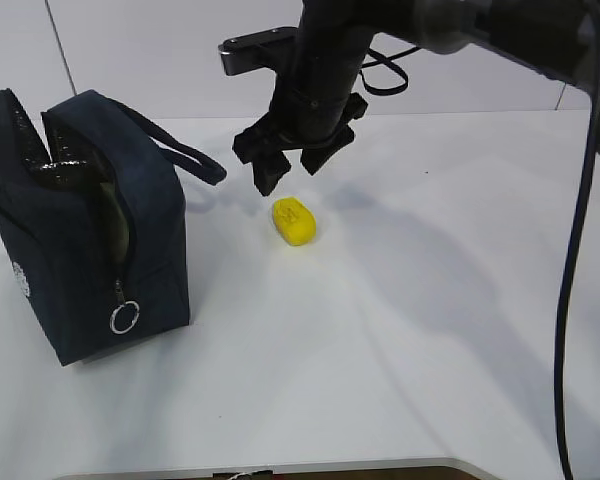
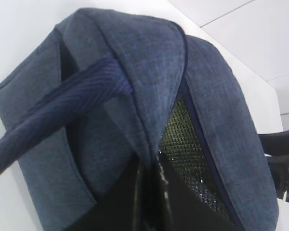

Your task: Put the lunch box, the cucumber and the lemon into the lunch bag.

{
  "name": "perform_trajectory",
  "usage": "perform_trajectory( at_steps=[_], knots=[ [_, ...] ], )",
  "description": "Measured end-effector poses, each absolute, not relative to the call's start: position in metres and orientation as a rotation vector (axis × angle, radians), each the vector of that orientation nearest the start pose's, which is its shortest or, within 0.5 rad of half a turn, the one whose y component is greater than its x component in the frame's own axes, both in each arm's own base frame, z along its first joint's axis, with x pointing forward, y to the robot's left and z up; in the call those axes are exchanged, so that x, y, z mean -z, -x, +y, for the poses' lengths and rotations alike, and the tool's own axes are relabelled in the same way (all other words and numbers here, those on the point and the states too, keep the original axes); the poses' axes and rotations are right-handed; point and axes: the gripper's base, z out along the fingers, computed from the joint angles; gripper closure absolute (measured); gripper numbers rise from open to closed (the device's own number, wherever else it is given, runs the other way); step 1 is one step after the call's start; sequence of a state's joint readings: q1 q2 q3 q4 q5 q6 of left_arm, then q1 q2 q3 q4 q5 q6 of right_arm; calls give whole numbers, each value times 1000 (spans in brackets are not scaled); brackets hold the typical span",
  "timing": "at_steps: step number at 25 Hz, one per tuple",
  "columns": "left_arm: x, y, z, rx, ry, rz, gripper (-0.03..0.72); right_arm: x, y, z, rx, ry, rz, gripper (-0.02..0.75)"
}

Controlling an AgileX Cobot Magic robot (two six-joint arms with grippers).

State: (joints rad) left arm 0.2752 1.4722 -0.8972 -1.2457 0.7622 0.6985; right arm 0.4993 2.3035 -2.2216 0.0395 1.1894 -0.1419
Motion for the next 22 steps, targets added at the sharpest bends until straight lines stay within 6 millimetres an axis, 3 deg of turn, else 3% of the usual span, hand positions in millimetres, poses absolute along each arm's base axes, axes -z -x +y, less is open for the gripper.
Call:
perform_trajectory(
  at_steps=[8,17,22],
  knots=[
    [-261,-296,22,918,462,2239,697,-245,-445,245,-135,845,2577,108],
    [-261,-297,22,919,462,2238,697,-209,-452,249,-128,855,2639,107],
    [-261,-297,22,919,462,2238,697,-203,-455,250,-130,850,2629,109]
  ],
)
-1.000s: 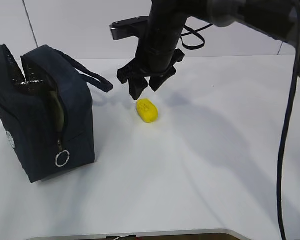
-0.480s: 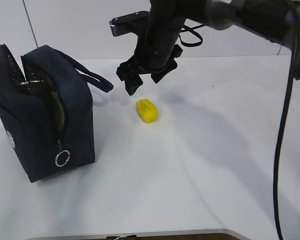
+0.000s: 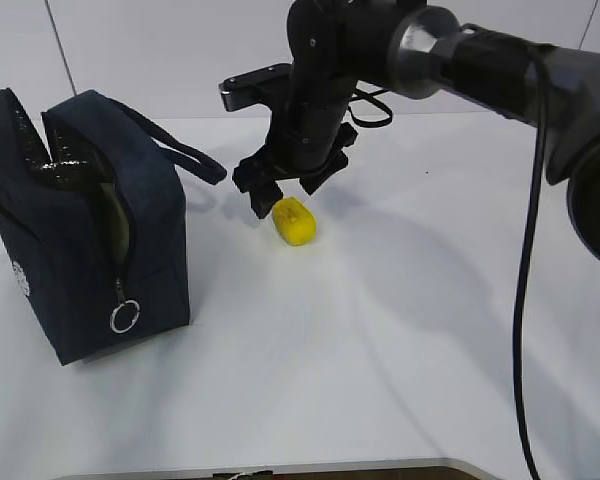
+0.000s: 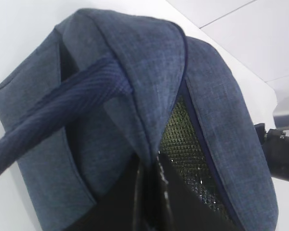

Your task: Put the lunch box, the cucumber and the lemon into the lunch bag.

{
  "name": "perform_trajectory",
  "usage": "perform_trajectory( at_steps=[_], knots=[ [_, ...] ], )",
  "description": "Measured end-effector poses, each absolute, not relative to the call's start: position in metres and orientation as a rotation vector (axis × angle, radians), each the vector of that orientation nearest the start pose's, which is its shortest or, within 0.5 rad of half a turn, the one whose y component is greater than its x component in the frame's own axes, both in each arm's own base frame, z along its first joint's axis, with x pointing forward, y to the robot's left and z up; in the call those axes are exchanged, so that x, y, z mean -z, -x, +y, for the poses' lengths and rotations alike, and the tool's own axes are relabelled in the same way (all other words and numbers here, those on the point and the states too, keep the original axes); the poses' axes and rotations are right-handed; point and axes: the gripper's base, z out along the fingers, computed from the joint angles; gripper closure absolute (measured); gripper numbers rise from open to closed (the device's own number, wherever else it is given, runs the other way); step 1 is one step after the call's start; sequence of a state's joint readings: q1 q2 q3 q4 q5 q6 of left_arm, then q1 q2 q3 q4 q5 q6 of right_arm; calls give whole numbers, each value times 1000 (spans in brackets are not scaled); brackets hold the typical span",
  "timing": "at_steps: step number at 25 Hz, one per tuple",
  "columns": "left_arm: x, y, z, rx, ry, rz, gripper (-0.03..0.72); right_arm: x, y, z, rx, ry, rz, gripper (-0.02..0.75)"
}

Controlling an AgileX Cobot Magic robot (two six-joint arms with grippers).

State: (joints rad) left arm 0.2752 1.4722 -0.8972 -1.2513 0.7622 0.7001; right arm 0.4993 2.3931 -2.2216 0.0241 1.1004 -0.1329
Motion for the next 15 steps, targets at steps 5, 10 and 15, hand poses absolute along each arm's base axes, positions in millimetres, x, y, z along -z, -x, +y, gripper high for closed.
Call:
perform_trajectory(
  at_steps=[5,10,15],
  knots=[
    [-261,-297,22,919,462,2238,697,-197,-458,250,-125,837,2626,109],
    [-261,-297,22,919,462,2238,697,-186,-459,251,-119,838,2646,109],
    [-261,-297,22,917,462,2237,697,-183,-461,250,-99,834,2648,110]
  ],
)
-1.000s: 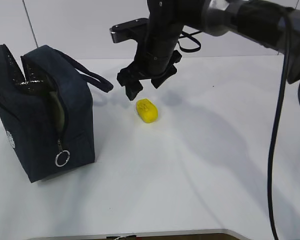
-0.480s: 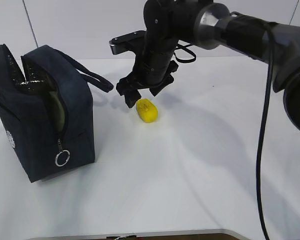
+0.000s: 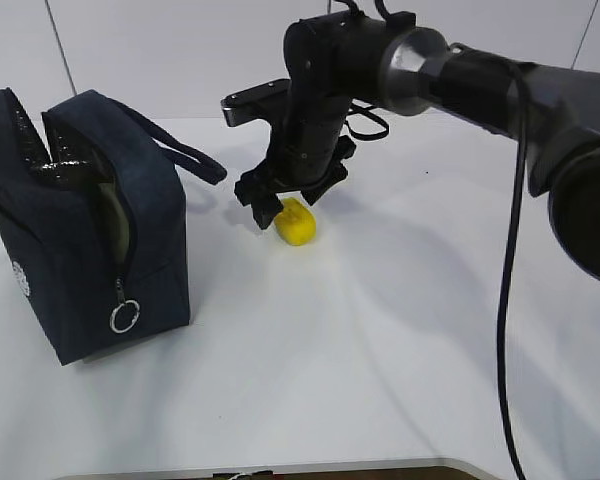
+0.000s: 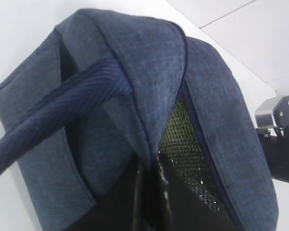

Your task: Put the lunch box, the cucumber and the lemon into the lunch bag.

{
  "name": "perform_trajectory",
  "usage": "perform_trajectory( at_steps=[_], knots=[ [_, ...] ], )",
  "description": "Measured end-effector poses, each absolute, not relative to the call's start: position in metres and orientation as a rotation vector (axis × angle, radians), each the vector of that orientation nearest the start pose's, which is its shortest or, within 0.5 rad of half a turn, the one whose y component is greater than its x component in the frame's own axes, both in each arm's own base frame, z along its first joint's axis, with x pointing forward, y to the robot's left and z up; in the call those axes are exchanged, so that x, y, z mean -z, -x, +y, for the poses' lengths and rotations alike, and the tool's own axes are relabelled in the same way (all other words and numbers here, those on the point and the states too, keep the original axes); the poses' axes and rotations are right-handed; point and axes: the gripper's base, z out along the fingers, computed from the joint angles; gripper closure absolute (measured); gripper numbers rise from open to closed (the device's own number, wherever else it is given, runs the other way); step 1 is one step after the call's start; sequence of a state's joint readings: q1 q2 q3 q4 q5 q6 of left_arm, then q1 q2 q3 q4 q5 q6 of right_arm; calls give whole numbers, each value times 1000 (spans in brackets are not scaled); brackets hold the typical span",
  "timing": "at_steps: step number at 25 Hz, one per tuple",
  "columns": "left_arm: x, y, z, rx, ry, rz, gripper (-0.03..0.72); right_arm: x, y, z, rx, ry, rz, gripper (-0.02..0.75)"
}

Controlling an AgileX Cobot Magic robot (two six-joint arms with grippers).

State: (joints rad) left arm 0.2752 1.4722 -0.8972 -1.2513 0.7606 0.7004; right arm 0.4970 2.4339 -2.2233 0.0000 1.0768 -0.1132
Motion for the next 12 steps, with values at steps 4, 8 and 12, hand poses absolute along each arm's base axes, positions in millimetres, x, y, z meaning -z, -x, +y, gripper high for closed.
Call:
perform_trajectory(
  at_steps=[4,8,12],
  knots=[
    [-261,-297,22,913,465,2236,697,-169,-462,251,-96,828,2676,111],
    [-261,-297,22,911,466,2235,697,-168,-462,251,-97,822,2677,111],
    [-261,-297,23,907,468,2234,697,-168,-463,250,-97,821,2677,139]
  ],
)
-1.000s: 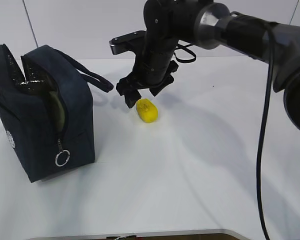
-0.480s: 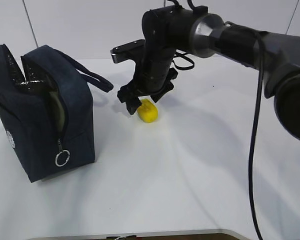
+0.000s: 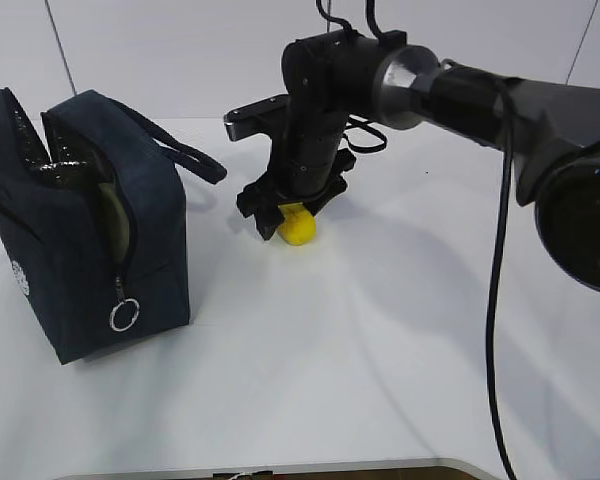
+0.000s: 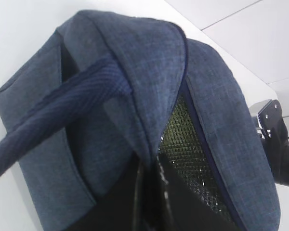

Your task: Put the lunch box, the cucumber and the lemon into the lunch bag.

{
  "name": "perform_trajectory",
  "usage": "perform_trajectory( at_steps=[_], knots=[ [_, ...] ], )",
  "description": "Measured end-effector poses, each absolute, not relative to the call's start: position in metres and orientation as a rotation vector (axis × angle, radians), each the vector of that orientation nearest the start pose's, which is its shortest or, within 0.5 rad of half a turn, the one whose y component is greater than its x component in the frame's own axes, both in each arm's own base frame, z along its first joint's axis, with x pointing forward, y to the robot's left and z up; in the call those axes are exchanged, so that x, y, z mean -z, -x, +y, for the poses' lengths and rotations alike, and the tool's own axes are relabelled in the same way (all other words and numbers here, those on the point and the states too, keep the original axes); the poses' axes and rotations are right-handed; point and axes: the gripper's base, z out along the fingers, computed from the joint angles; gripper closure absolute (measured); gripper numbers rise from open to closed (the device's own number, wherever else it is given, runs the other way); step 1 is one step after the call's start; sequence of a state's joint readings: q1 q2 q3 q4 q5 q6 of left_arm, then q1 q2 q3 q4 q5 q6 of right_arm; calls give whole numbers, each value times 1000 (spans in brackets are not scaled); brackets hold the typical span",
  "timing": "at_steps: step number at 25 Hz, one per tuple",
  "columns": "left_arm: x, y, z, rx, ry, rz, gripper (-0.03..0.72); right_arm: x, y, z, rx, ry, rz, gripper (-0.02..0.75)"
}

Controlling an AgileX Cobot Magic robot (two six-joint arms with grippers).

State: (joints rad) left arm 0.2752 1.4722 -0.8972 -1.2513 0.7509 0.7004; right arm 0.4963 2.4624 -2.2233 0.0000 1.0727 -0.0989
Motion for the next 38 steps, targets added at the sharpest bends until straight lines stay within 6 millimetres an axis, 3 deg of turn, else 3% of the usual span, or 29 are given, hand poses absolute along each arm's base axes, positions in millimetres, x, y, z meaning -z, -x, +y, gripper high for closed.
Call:
perform_trajectory(
  at_steps=[8,17,30,38],
  knots=[
    [-261,-297,23,907,468,2234,697,-168,-465,245,-102,762,2696,188],
    [-261,-297,23,903,470,2232,697,-168,-471,235,-91,713,2710,314],
    [-261,-297,23,899,471,2231,697,-169,-470,233,-86,714,2725,367],
    [-261,-297,23,900,472,2229,697,-199,-472,234,-93,705,2702,370]
  ],
)
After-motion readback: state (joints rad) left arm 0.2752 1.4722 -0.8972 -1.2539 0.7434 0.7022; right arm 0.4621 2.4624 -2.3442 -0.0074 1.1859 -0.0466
